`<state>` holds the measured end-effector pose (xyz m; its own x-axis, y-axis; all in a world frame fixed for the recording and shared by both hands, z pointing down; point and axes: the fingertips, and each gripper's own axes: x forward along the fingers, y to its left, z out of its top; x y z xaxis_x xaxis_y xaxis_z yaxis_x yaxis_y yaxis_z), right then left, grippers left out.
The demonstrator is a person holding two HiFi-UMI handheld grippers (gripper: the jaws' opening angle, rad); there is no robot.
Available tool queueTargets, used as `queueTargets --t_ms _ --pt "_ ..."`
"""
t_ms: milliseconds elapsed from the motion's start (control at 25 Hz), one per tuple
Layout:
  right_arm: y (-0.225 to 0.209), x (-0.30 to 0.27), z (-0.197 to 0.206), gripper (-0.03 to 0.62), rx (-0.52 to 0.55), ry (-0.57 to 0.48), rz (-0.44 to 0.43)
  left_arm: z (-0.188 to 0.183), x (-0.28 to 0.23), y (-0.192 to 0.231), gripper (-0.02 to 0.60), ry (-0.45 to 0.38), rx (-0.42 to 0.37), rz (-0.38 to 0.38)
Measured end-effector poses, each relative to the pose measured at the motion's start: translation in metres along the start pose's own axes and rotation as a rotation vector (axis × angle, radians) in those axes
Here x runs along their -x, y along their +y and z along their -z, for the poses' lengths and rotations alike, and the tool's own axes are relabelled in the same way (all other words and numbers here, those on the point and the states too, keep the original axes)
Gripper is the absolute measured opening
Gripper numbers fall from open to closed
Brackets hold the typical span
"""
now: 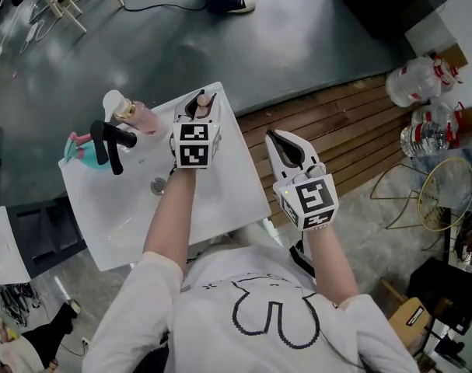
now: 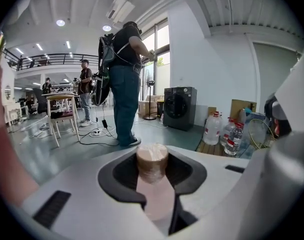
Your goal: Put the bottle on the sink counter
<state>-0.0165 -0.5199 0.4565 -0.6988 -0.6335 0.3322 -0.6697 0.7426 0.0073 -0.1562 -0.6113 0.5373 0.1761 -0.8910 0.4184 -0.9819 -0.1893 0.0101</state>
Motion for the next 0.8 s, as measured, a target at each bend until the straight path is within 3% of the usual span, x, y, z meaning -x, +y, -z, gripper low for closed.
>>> queueTargets --t_ms 560,640,680,800 --pt "0.008 0.004 -0.004 0.029 -0.014 -0.015 0.019 0.01 -0.004 0.002 0.131 0.025 -0.021 -0.009" --pt "0.01 0.007 -0.007 0.029 -0.011 -0.02 0.026 0.009 -0.002 0.004 0.156 0.024 -0.021 -0.021" --pt "0.011 0.009 -0.008 0.029 -0.011 -0.023 0.031 0.007 0.0 0.006 0.228 0.016 -0.021 -0.028" --pt "0.014 0.016 -0.012 0.029 -0.013 -0.033 0.048 0.001 0.01 0.006 0.247 -0.004 -0.028 -0.033"
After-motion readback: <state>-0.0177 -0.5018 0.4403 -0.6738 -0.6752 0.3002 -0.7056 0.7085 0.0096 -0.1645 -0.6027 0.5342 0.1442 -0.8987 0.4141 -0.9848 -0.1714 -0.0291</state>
